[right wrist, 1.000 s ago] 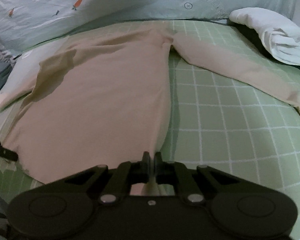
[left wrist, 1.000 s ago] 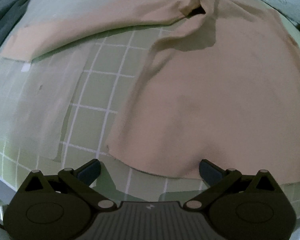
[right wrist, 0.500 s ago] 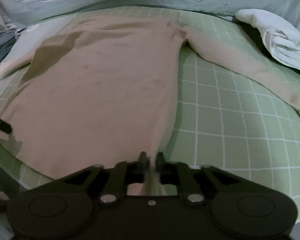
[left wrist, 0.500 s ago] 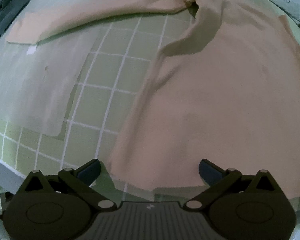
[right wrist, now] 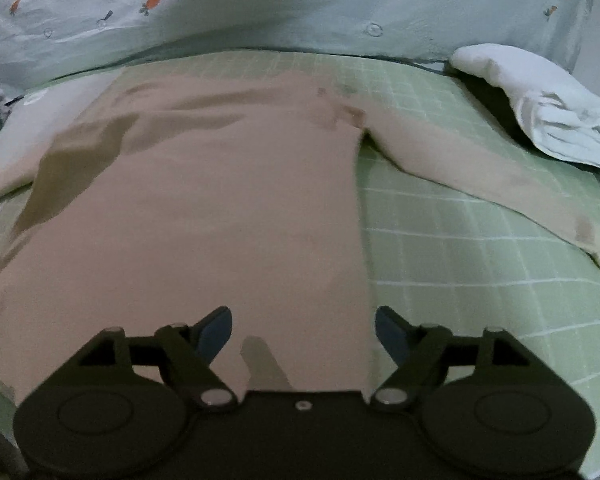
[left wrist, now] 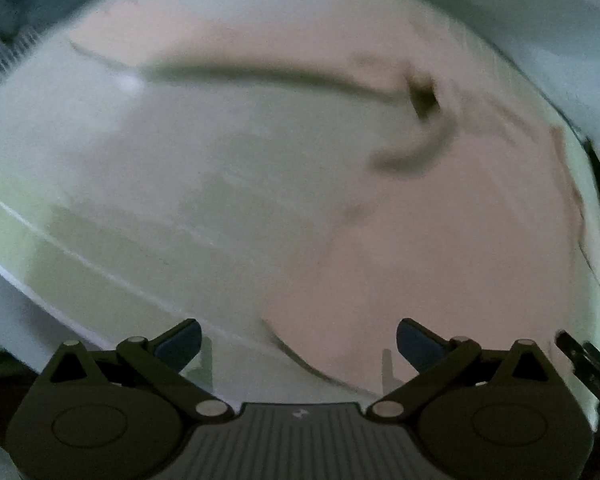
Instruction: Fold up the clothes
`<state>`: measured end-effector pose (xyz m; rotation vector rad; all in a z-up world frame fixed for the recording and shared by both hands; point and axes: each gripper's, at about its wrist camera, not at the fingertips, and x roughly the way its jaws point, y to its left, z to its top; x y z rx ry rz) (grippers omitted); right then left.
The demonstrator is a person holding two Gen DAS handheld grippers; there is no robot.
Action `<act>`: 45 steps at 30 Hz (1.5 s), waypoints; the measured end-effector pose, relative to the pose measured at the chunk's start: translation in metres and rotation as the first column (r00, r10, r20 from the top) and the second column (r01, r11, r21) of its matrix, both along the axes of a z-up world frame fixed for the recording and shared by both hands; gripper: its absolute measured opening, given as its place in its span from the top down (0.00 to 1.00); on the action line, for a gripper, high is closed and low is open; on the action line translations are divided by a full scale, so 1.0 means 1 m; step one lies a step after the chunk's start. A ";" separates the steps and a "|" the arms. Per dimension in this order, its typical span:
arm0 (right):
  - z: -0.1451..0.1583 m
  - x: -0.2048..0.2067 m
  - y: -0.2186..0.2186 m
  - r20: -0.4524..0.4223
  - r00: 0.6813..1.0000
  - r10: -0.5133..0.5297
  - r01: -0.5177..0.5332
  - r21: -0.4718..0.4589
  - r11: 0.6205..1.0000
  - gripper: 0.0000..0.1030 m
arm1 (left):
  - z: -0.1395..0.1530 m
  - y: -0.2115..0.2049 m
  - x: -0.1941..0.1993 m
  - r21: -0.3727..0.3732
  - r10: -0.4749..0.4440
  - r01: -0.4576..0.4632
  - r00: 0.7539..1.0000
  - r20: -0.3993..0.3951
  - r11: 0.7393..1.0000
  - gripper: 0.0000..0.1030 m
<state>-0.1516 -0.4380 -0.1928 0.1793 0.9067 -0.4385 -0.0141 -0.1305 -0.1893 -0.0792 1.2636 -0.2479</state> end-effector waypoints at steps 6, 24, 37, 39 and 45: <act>-0.006 0.029 0.054 -0.003 1.000 -0.030 0.031 0.012 0.999 0.18 | 0.012 0.046 0.051 0.022 0.009 -0.011 0.997 0.082 1.000 0.26; -0.025 0.072 0.122 -0.027 0.935 -0.355 0.355 0.041 0.934 0.00 | -0.004 0.088 0.161 0.157 -0.425 0.404 0.896 0.130 0.901 0.29; -0.026 0.075 0.129 -0.020 0.896 -0.443 0.443 0.032 0.896 0.00 | -0.009 0.076 0.184 0.154 -0.504 0.481 0.837 0.214 0.863 0.82; -0.027 0.074 0.130 -0.010 0.897 -0.442 0.442 0.028 0.897 0.00 | -0.008 0.083 0.187 0.117 -0.479 0.465 0.851 0.215 0.878 0.87; -0.027 0.074 0.128 -0.013 0.902 -0.433 0.433 0.032 0.901 0.00 | 0.015 0.096 0.183 -0.014 -0.440 0.455 0.868 0.229 0.890 0.92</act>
